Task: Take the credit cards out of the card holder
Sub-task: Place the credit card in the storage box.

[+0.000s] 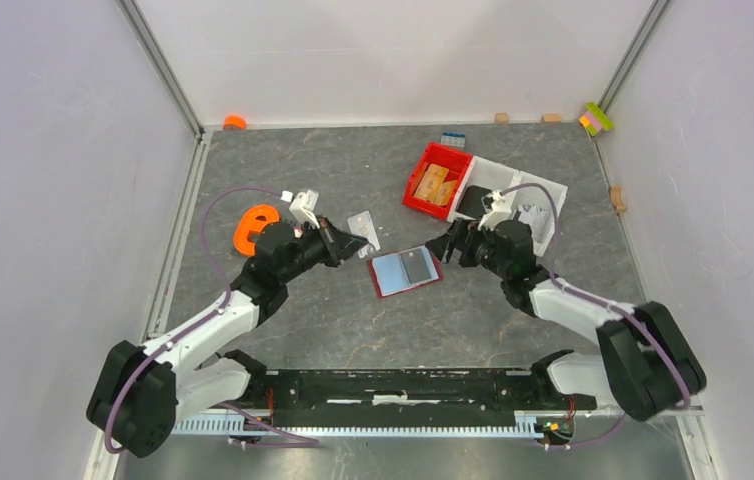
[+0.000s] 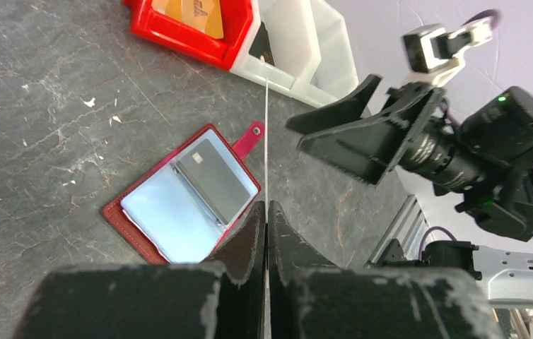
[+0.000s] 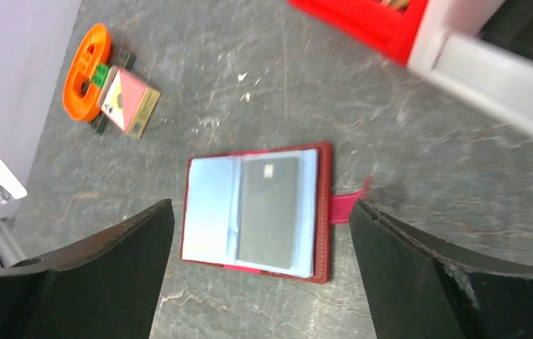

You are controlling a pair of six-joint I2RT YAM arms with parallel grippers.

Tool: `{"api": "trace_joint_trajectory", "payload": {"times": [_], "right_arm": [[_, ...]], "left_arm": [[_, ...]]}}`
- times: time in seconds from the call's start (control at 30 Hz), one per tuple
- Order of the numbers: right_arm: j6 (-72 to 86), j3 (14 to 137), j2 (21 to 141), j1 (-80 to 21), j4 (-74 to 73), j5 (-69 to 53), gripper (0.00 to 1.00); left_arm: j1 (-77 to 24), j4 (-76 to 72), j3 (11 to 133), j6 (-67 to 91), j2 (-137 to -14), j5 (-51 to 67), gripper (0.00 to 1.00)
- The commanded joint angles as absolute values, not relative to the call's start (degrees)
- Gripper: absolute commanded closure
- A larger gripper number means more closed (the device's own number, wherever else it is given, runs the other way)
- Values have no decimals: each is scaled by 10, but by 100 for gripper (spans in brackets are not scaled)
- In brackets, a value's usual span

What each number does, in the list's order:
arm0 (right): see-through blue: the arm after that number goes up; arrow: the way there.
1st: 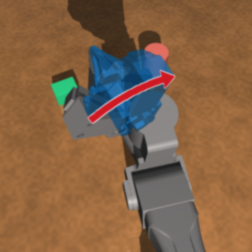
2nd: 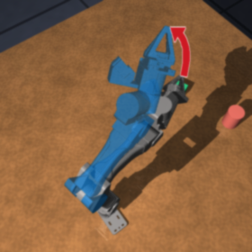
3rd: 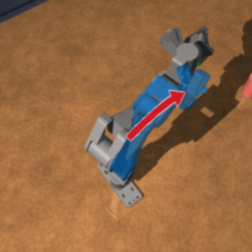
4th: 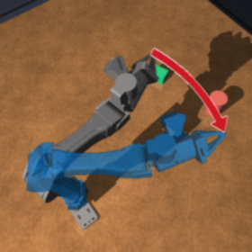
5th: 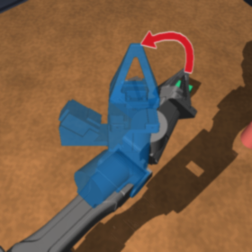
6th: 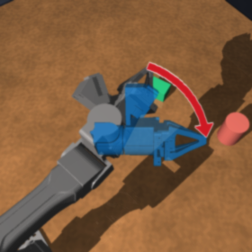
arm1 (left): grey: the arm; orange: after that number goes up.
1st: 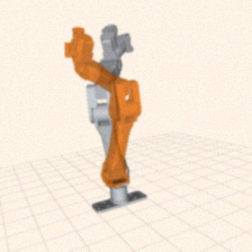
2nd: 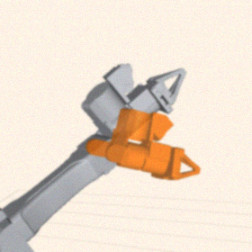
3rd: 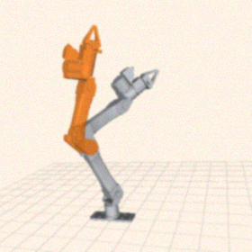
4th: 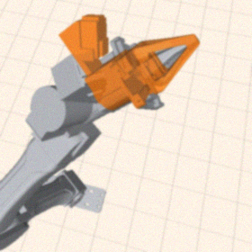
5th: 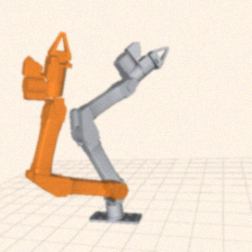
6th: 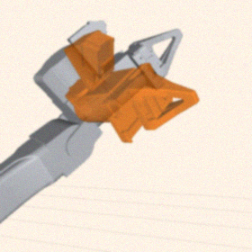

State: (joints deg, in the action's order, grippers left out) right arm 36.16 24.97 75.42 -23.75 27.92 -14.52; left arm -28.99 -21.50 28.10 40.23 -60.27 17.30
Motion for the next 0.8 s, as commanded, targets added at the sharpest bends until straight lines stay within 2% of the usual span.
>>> {"api": "trace_joint_trajectory", "payload": {"times": [0.0, 0.13, 0.27, 0.43, 0.7, 0.77], "right_arm": [[315, 260, 681, -237, 205, -41, 2], [291, 264, 632, -239, 200, -74, 2], [276, 252, 598, -240, 260, -173, 2], [310, 216, 577, -248, 393, -289, 10], [341, 189, 563, -267, 498, -335, 12], [356, 182, 566, -269, 535, -348, 18]], "left_arm": [[-289, -250, 283, 400, -615, 202, 97], [-290, -283, 276, 410, -616, 227, 97], [-293, -345, 262, 422, -610, 264, 97], [-308, -393, 260, 423, -612, 297, 97], [-349, -415, 273, 398, -619, 322, 97], [-357, -414, 275, 390, -618, 324, 96]]}}
